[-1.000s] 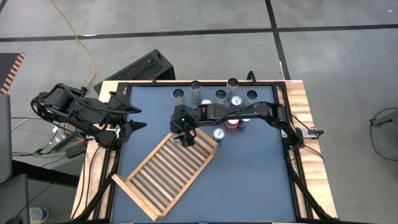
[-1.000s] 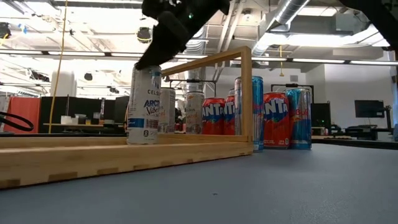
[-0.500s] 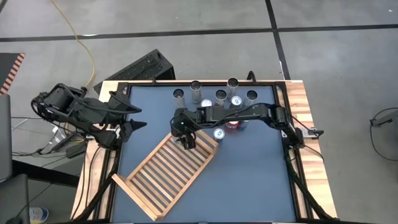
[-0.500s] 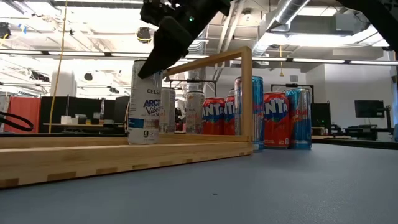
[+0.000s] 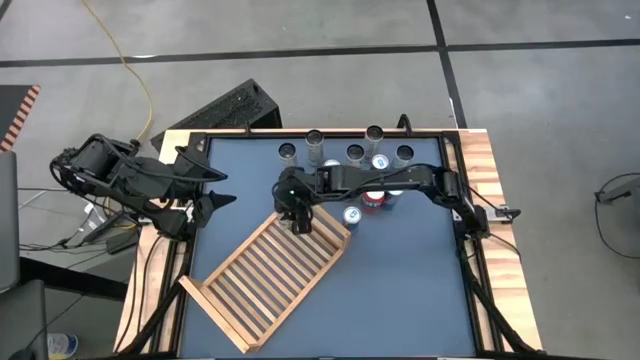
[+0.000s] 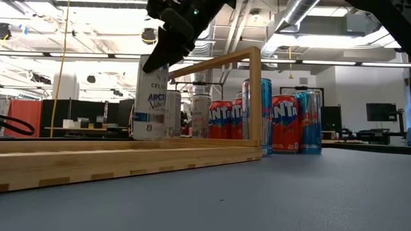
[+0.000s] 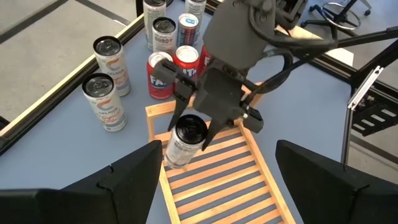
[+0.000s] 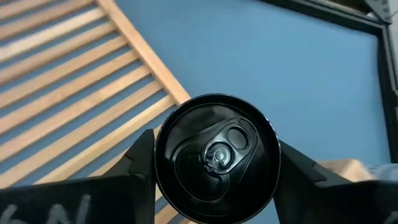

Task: Place canned beverage on shelf
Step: Put the left white blue soda can on the shelf

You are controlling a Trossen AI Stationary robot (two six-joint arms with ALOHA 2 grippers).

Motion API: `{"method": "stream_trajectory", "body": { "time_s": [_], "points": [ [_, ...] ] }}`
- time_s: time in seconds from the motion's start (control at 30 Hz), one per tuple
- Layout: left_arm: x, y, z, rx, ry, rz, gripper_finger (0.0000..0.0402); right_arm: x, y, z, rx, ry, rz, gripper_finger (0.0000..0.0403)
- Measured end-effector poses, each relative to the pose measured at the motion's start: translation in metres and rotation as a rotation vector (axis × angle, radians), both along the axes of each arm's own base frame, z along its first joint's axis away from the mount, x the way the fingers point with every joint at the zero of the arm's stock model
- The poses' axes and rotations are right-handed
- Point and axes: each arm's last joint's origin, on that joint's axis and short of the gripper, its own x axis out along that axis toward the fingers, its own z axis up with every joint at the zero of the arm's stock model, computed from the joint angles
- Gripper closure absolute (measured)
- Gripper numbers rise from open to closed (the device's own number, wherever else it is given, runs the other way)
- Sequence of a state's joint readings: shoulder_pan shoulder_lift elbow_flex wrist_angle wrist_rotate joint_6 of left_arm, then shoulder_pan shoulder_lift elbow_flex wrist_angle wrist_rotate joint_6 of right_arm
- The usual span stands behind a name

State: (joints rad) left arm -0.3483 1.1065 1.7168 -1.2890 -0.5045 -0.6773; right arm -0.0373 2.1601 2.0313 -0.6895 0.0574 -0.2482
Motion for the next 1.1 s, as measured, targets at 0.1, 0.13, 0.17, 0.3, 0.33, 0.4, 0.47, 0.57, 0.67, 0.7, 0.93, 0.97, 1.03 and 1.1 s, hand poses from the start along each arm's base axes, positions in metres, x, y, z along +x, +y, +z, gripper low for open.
{"method": "stream_trajectory", "body": {
  "time_s": [0.1,0.13,0.17,0.3,0.33,0.4,0.47,0.57,0.67,0.7,0.93,0.97,1.03,1.1],
  "points": [
    [0.000,0.000,0.000,0.000,0.000,0.001,0.0099,-0.001,-0.002,0.005,0.024,0.000,-0.030,0.0203],
    [0.000,0.000,0.000,0.001,0.000,0.001,0.0099,-0.001,-0.002,0.005,0.038,-0.002,-0.046,0.0201],
    [0.000,0.000,0.000,0.003,-0.001,0.004,0.0099,-0.001,-0.002,0.006,0.055,-0.003,-0.065,0.0200],
    [0.000,0.000,0.000,0.005,-0.002,0.006,0.0099,-0.001,0.000,0.007,0.113,-0.015,-0.125,0.0200],
    [0.000,0.000,0.000,0.005,-0.001,0.006,0.0099,-0.001,0.001,0.007,0.120,-0.017,-0.141,0.0200],
    [0.000,0.000,0.000,0.005,-0.002,0.006,0.0099,-0.001,0.006,0.007,0.127,-0.021,-0.167,0.0201],
    [0.000,0.000,0.000,0.005,-0.002,0.007,0.0099,-0.001,0.009,0.007,0.128,-0.026,-0.198,0.0201],
    [0.000,0.001,0.000,0.013,-0.004,0.017,0.0099,-0.001,0.012,0.007,0.111,-0.035,-0.242,0.0201],
    [0.000,0.001,0.000,0.017,-0.006,0.022,0.0099,-0.001,0.012,0.007,0.116,-0.036,-0.249,0.0201],
    [0.000,0.001,0.000,0.018,-0.006,0.023,0.0099,-0.001,0.012,0.007,0.116,-0.036,-0.249,0.0201],
    [0.000,0.001,0.000,0.018,-0.007,0.024,0.0099,0.000,0.012,0.001,0.094,-0.015,-0.222,0.0201],
    [0.000,0.001,0.000,0.018,-0.007,0.024,0.0099,0.000,0.012,0.000,0.094,-0.014,-0.221,0.0201],
    [0.000,0.001,0.000,0.019,-0.007,0.025,0.0099,0.000,0.012,0.000,0.089,-0.012,-0.215,0.0201],
    [0.000,0.001,0.000,0.021,-0.008,0.028,0.0099,0.000,0.012,0.000,0.079,-0.016,-0.202,0.0201]
  ]
}}
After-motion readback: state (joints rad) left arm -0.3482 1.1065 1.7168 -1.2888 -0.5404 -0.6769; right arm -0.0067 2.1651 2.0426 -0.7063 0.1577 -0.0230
